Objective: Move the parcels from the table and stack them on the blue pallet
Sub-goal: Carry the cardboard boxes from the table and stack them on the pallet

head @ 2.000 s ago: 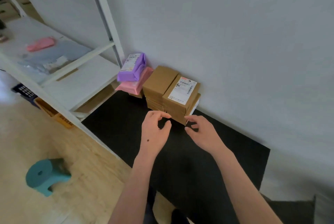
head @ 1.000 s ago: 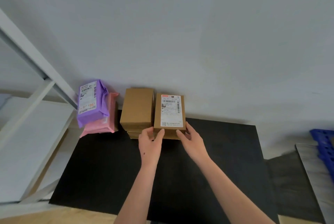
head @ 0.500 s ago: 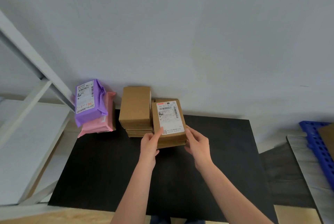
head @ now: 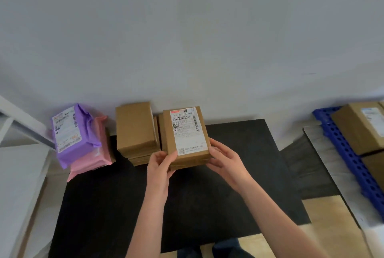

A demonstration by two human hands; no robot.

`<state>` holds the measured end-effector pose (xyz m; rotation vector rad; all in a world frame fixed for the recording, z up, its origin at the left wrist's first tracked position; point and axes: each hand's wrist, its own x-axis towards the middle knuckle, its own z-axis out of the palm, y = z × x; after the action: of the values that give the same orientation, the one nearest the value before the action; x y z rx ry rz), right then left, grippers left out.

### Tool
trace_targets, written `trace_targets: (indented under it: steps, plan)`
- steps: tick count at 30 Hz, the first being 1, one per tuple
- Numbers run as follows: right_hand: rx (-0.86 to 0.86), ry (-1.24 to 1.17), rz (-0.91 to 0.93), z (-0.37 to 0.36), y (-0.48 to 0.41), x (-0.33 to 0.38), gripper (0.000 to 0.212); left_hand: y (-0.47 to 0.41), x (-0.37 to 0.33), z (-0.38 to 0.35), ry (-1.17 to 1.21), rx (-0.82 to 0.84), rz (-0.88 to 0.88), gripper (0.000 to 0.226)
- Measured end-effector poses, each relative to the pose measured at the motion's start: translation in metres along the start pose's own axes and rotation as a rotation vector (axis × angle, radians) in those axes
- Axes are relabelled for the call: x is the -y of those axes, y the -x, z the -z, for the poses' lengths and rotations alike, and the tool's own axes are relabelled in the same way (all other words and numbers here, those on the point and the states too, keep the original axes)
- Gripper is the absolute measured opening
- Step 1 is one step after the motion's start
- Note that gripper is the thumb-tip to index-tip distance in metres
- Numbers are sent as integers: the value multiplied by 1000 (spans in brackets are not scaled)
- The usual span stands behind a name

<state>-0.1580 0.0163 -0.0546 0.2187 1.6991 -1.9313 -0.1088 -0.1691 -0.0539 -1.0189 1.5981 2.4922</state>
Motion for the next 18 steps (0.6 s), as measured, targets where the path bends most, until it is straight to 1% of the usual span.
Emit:
trace_targets:
  steps: [2,4,6,8,10,13,18]
  plan:
    - [49,-9,43,8,8,2,66,3,-8,-1,-22,86,-46,58]
    - [58,-17,77,13,15,4,66,2,-14,-4,-76,186,-76,65]
    - [28,-27,105,20,24,5,65,2,-18,-10,-146,268,-99,76]
    - [-14,-52,120,29,33,6,70,4,-19,-22,-198,332,-118,80]
    - [-50,-66,135,39,45,7,75,9,-15,-33,-227,386,-132,77]
    - [-108,-50,162,59,66,10,78,19,-7,-54,-283,454,-144,66]
    - [-196,-12,199,102,108,11,72,40,14,-93,-352,584,-120,65]
